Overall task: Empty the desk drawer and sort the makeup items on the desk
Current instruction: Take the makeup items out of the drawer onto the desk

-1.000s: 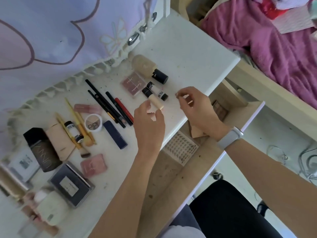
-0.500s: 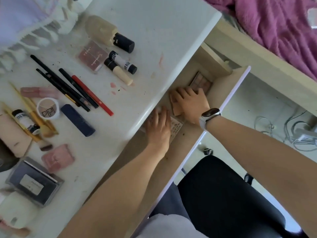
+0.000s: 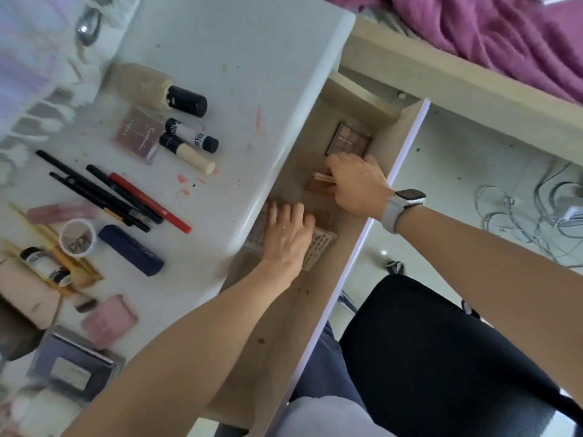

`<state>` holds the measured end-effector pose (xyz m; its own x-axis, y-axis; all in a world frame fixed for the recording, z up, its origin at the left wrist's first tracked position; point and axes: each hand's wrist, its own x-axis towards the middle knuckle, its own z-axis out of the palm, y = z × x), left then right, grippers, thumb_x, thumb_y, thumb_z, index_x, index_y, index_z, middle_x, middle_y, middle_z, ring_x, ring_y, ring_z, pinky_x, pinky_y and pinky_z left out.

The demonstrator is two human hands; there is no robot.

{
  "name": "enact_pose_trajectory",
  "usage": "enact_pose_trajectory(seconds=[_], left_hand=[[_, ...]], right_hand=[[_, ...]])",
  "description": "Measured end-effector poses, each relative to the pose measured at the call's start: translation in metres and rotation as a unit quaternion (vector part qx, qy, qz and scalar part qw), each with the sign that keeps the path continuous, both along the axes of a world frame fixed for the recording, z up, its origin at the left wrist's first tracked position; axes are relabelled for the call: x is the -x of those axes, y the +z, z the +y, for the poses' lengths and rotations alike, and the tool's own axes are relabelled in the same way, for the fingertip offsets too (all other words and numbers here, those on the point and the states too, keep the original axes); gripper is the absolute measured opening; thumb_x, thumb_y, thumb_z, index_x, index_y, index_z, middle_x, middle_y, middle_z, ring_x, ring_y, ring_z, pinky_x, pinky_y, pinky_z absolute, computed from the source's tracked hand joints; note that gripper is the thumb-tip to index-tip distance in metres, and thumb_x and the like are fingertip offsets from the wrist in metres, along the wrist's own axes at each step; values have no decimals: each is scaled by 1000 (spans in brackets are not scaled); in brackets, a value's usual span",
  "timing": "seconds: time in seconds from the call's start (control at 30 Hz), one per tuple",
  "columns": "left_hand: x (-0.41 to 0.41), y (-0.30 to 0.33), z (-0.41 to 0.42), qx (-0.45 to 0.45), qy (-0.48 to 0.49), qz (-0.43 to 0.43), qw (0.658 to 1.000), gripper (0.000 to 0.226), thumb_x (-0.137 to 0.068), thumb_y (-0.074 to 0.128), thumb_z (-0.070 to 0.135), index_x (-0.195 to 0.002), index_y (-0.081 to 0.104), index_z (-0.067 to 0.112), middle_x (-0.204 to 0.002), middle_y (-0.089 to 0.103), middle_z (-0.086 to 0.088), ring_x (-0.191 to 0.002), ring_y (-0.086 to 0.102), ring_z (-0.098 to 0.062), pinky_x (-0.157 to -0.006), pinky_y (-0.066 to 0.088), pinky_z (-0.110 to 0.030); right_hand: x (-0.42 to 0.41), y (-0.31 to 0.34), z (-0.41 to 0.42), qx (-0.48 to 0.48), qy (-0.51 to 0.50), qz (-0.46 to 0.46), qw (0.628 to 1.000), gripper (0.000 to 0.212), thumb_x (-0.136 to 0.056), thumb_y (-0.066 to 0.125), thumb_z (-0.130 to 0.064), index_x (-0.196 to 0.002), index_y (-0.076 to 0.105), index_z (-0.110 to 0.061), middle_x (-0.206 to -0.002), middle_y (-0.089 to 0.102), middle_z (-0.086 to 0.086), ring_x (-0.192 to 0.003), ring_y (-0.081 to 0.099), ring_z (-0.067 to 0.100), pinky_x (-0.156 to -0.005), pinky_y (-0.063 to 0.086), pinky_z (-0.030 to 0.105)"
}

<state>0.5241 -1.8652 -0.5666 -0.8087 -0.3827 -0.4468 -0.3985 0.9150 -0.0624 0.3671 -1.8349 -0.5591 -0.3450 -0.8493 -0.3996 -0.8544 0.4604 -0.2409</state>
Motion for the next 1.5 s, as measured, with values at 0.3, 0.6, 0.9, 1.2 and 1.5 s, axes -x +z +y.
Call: enact_pose_trajectory(seconds=[0.3,0.6,0.9,1.2,1.5], left_hand=[[9,55,-23,-92,35,96,991,22,-77,70,13,-96,59,16,-88,65,0,-80,59,-23,-67,44,-31],[26,114,-62,-427,451,268,736,16,-89,58,22,-100,56,11,-99,66,-3,-88,65,-17,-77,54,-31],[52,140,-157,-463,590,449,485,50,-84,59,0,-125,36,17,-109,59,-6,-92,64,-20,-66,58,-30],[69,113,-225,-253,622,349,654,68,-85,56,8,-139,15,3,-130,49,-14,-107,57,-29,-85,51,-37],[71,117,-202,-41,296,146,943,38,-91,51,22,-124,43,7,-135,30,-17,-123,32,-35,-87,39,-41]], right_hand=[[24,67,10,163,-288,-193,924,23,-91,53,-15,-113,50,-12,-98,52,-1,-85,48,17,-71,35,26],[40,104,-26,353,-444,-251,784,13,-91,50,-13,-103,52,-17,-86,54,-5,-87,52,14,-84,43,33],[44,100,-87,399,-513,-299,699,24,-94,47,-13,-115,54,-3,-92,56,-1,-82,51,10,-70,41,18],[47,81,-126,294,-492,-306,760,23,-94,43,-14,-109,59,-5,-89,57,3,-76,49,15,-56,38,21],[55,80,-130,234,-449,-268,820,22,-91,43,-16,-98,59,-2,-81,55,6,-66,46,15,-50,34,24]])
